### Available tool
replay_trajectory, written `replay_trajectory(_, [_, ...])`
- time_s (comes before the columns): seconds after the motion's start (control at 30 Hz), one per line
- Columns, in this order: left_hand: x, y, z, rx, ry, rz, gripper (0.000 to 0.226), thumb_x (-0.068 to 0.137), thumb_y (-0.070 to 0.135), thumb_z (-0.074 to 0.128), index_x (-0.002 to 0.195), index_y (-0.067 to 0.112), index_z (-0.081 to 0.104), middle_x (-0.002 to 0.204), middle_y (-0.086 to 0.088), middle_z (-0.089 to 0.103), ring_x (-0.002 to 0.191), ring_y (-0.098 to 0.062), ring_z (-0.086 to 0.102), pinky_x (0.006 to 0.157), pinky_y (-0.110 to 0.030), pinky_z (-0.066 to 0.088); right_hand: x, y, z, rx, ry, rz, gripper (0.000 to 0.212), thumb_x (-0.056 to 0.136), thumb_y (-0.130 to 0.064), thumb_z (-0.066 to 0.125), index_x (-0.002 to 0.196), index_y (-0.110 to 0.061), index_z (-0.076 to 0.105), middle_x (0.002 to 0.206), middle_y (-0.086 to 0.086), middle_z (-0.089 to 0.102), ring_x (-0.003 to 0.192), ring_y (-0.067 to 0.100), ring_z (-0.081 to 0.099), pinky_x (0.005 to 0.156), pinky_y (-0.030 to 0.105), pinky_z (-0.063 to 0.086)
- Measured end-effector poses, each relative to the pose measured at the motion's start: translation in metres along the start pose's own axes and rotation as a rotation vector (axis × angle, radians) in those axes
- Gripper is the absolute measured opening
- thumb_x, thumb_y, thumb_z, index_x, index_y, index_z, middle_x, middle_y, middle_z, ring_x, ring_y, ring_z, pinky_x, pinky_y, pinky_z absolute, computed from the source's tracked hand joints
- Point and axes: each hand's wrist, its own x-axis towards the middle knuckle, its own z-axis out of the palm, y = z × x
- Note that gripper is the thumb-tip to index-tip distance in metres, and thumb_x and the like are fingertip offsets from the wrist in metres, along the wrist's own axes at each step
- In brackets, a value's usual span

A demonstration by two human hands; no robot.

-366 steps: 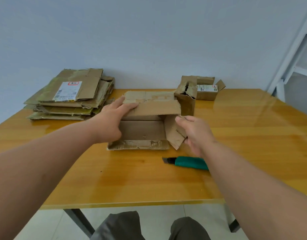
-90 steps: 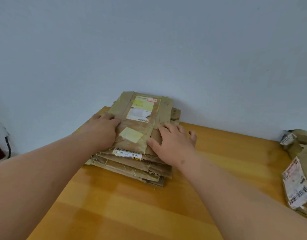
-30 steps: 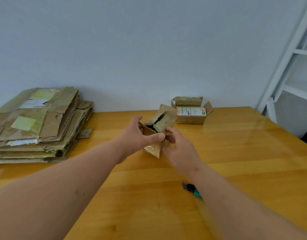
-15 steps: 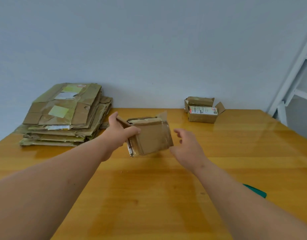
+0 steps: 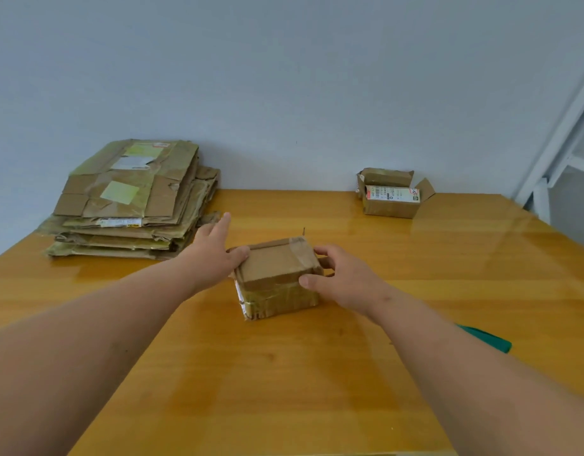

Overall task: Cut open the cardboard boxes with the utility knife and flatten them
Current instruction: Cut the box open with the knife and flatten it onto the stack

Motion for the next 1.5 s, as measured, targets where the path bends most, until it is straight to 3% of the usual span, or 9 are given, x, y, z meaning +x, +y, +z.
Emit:
replay_trajectory(0.1, [-0.005, 0.011, -0.002, 0.171, 0.167, 0.292, 0.058, 0.096, 0.047, 0.047, 0.149, 0.039, 0.026, 0.154, 0.001, 0.026, 0.138, -0.024, 0.030, 0.109, -0.043, 0.035, 0.001, 0.003, 0.002, 0.013, 0.010, 0.009, 0.063, 0.087, -0.033, 0.074, 0.141, -0.023, 0.044, 0.126, -0.008, 0.055, 0.112, 0.008, 0.052, 0.076, 0.014, 0.043])
replay_trajectory(0.2, [-0.013, 0.028, 0.003, 0.333, -0.048, 0.431, 0.065, 0.087, 0.072, 0.036, 0.146, 0.046, 0.027, 0.152, 0.007, 0.030, 0.132, -0.021, 0.038, 0.104, -0.043, 0.040, 0.000, 0.006, 0.001, 0.041, 0.002, 0.007, 0.060, 0.088, -0.026, 0.072, 0.142, -0.021, 0.046, 0.131, -0.007, 0.056, 0.119, 0.010, 0.052, 0.086, 0.021, 0.045])
replay_trajectory(0.3, [-0.013, 0.034, 0.009, 0.616, -0.213, 0.420, 0.080, 0.078, 0.084, 0.024, 0.149, 0.049, 0.011, 0.160, 0.010, 0.013, 0.142, -0.025, 0.024, 0.110, -0.047, 0.026, 0.000, 0.011, -0.009, -0.043, 0.048, 0.040, 0.053, 0.090, -0.016, 0.062, 0.142, -0.022, 0.050, 0.135, -0.001, 0.058, 0.125, 0.016, 0.051, 0.096, 0.028, 0.042])
replay_trajectory(0.57, [-0.010, 0.045, 0.019, 0.648, -0.270, 0.363, 0.064, 0.097, 0.060, 0.023, 0.153, 0.032, 0.013, 0.163, 0.002, 0.005, 0.149, -0.018, 0.003, 0.119, -0.052, 0.004, -0.030, 0.059, -0.040, -0.742, 0.286, 0.407, 0.033, 0.089, -0.023, 0.040, 0.121, -0.025, 0.051, 0.123, 0.002, 0.050, 0.113, 0.027, 0.046, 0.094, 0.043, 0.041])
replay_trajectory(0.77, [-0.016, 0.053, 0.025, 0.647, -0.205, 0.364, 0.094, 0.074, 0.085, 0.025, 0.148, 0.027, 0.024, 0.154, 0.003, 0.028, 0.138, -0.021, 0.032, 0.114, -0.047, 0.021, -0.044, 0.065, -0.053, -0.706, 0.214, 0.380, 0.033, 0.084, -0.029, 0.046, 0.116, -0.023, 0.050, 0.119, 0.002, 0.049, 0.110, 0.027, 0.044, 0.092, 0.043, 0.041])
replay_trajectory(0.97, [-0.017, 0.052, 0.028, 0.650, -0.137, 0.389, 0.066, 0.085, 0.071, 0.040, 0.136, 0.028, 0.035, 0.134, 0.004, 0.047, 0.102, -0.017, 0.048, 0.092, -0.039, 0.039, -0.050, 0.063, -0.073, -0.687, 0.013, 0.408, 0.041, 0.081, -0.023, 0.062, 0.119, -0.016, 0.046, 0.121, 0.006, 0.041, 0.114, 0.027, 0.042, 0.092, 0.039, 0.045])
replay_trajectory(1.1, [-0.014, 0.049, 0.026, 0.651, -0.187, 0.384, 0.063, 0.088, 0.067, 0.039, 0.138, 0.029, 0.034, 0.141, 0.004, 0.042, 0.121, -0.020, 0.046, 0.108, -0.046, 0.031, -0.057, 0.065, -0.089, -0.813, 0.042, 0.478, 0.027, 0.084, -0.023, 0.059, 0.110, -0.015, 0.058, 0.102, 0.003, 0.050, 0.093, 0.023, 0.055, 0.073, 0.034, 0.052])
replay_trajectory(1.3, [-0.012, 0.058, 0.029, 0.696, -0.148, 0.427, 0.058, 0.093, 0.058, 0.045, 0.144, 0.033, 0.030, 0.160, 0.012, 0.014, 0.145, -0.018, 0.018, 0.112, -0.051, 0.022, -0.053, 0.065, -0.078, -0.825, 0.023, 0.309, 0.018, 0.099, -0.021, 0.043, 0.111, -0.019, 0.056, 0.101, 0.001, 0.052, 0.090, 0.021, 0.054, 0.078, 0.037, 0.052])
replay_trajectory(1.5, [-0.018, 0.050, 0.033, 0.664, -0.098, 0.443, 0.068, 0.093, 0.063, 0.031, 0.152, 0.036, 0.008, 0.156, 0.007, 0.031, 0.140, -0.022, 0.034, 0.112, -0.046, 0.023, -0.045, 0.050, -0.042, -0.654, 0.039, 0.058, 0.013, 0.098, -0.014, 0.036, 0.096, -0.023, 0.045, 0.088, 0.001, 0.055, 0.074, 0.019, 0.052, 0.060, 0.035, 0.042])
